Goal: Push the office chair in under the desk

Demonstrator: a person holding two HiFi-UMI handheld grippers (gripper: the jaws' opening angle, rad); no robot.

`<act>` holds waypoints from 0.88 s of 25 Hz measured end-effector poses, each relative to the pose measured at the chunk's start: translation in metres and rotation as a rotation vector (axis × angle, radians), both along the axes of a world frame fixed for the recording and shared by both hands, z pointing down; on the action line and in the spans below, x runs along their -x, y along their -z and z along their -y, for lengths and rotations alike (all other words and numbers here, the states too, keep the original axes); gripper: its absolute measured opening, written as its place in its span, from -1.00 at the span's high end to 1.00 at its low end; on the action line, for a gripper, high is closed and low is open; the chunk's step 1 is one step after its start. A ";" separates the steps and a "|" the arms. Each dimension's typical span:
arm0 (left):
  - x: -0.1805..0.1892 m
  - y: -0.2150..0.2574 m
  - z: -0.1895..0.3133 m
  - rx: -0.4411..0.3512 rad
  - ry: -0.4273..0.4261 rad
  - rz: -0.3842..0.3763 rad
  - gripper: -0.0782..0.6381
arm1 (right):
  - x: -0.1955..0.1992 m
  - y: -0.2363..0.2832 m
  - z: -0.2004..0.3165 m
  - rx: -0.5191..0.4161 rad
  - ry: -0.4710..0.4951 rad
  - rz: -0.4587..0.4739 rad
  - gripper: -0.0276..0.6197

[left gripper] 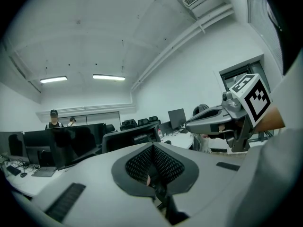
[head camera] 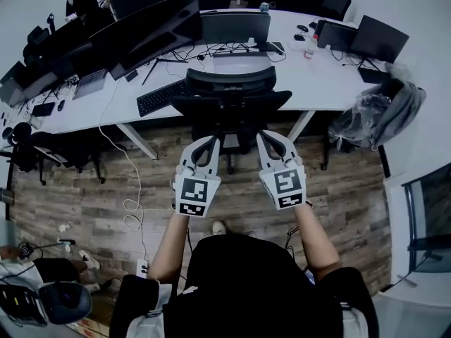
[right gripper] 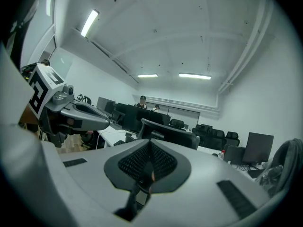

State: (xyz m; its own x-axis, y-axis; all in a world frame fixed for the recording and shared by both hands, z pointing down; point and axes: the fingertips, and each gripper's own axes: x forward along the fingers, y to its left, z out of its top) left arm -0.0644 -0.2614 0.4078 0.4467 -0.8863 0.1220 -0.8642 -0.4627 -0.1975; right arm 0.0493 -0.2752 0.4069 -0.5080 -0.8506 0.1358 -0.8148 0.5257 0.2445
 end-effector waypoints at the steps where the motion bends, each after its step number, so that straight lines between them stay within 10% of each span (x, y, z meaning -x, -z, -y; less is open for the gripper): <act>1: -0.002 0.000 -0.002 0.001 0.002 0.000 0.74 | -0.002 -0.001 -0.002 0.001 0.000 0.002 0.84; 22: -0.008 0.001 -0.008 -0.002 0.023 0.015 0.74 | -0.006 0.001 -0.011 0.002 0.023 0.008 0.84</act>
State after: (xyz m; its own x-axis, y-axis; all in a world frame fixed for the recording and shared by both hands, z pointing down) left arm -0.0562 -0.2530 0.4068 0.4239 -0.8968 0.1267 -0.8718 -0.4419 -0.2115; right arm 0.0555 -0.2647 0.4062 -0.5282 -0.8387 0.1331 -0.8046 0.5444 0.2373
